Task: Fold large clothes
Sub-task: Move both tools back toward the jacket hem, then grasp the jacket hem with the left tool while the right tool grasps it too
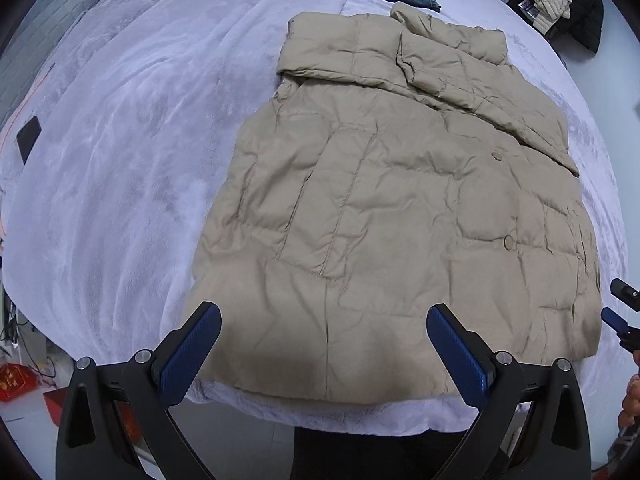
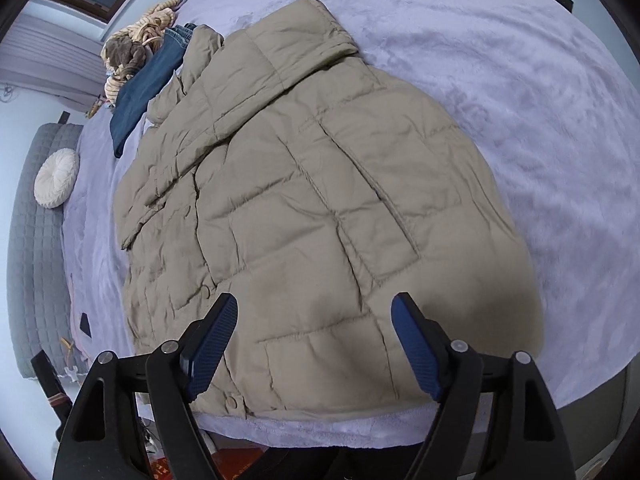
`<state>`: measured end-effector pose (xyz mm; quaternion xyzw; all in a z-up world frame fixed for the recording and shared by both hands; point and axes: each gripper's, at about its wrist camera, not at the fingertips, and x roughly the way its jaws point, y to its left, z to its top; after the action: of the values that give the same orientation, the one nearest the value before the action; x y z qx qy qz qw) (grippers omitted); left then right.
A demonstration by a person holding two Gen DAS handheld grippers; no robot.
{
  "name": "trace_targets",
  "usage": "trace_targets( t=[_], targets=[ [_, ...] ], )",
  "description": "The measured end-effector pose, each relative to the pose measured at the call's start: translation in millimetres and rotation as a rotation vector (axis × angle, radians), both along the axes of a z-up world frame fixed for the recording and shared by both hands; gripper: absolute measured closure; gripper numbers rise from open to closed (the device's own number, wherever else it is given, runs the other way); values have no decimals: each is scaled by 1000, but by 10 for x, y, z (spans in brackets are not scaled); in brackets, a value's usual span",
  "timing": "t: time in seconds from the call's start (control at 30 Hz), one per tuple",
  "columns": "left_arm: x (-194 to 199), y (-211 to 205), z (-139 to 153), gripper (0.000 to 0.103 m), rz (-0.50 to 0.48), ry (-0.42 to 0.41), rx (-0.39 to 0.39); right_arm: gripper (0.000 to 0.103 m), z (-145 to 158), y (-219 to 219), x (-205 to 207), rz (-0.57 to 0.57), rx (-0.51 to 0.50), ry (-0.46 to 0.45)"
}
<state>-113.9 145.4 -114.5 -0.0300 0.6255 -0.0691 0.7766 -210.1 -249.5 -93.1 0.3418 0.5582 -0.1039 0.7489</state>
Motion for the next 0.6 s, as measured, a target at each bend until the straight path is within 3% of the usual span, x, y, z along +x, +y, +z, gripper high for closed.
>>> trace_targets(
  t=[0.37, 0.6],
  targets=[
    [-415, 490, -157, 0, 81, 53, -186, 18, -41, 127, -471, -92, 31, -12],
    [-558, 688, -354, 0, 194, 108, -224, 18, -160, 211, -477, -64, 105, -14]
  ],
)
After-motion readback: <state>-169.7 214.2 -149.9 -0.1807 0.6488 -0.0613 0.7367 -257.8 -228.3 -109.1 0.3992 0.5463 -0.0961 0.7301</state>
